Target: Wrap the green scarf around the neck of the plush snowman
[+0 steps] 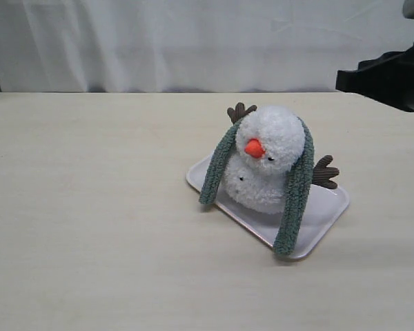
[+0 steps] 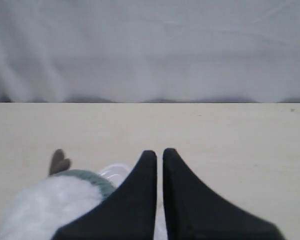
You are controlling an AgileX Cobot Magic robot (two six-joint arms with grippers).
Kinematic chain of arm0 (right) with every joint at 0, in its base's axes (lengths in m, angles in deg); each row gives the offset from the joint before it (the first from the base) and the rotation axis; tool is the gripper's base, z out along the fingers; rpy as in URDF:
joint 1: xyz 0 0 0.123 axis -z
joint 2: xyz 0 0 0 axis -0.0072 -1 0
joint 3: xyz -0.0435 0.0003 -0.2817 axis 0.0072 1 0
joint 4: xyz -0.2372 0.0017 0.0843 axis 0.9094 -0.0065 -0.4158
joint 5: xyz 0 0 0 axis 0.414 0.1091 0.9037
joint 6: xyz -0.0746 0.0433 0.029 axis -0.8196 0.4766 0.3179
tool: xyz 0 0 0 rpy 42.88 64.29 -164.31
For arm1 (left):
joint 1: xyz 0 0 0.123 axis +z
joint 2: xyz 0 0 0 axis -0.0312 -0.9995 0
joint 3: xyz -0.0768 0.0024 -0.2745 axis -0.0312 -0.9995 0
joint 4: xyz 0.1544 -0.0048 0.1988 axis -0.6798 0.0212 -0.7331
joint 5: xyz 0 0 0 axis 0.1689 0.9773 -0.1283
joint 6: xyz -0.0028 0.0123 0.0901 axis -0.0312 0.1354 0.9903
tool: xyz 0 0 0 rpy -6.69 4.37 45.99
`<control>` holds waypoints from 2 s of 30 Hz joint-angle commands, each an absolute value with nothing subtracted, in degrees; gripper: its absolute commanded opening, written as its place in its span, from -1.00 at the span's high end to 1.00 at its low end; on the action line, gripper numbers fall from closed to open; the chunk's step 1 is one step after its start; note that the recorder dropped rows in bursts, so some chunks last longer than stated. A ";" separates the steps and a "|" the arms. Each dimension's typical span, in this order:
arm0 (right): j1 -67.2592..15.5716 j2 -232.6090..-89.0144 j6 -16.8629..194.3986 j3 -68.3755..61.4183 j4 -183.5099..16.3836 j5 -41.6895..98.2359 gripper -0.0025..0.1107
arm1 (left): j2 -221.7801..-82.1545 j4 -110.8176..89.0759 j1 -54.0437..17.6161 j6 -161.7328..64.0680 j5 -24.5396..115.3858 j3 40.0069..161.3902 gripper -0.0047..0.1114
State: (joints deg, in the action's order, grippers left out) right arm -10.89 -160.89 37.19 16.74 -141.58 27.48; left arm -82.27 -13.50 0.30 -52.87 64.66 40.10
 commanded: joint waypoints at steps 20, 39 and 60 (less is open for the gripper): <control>-3.73 -175.55 -19.30 11.48 -183.51 7.53 0.89 | -82.15 -13.28 0.36 -52.83 63.79 40.01 0.92; -4.43 -182.66 68.40 -16.23 -102.61 78.12 0.89 | -82.15 -13.28 0.36 -52.83 63.90 40.01 0.92; -4.61 -195.29 65.92 -28.95 -104.46 82.51 0.66 | -82.15 -13.28 0.36 -52.83 64.04 40.01 0.92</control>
State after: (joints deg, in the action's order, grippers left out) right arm -4.53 -193.58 68.10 -26.58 -101.98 80.62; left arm -82.27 -13.50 0.30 -52.87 64.66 40.10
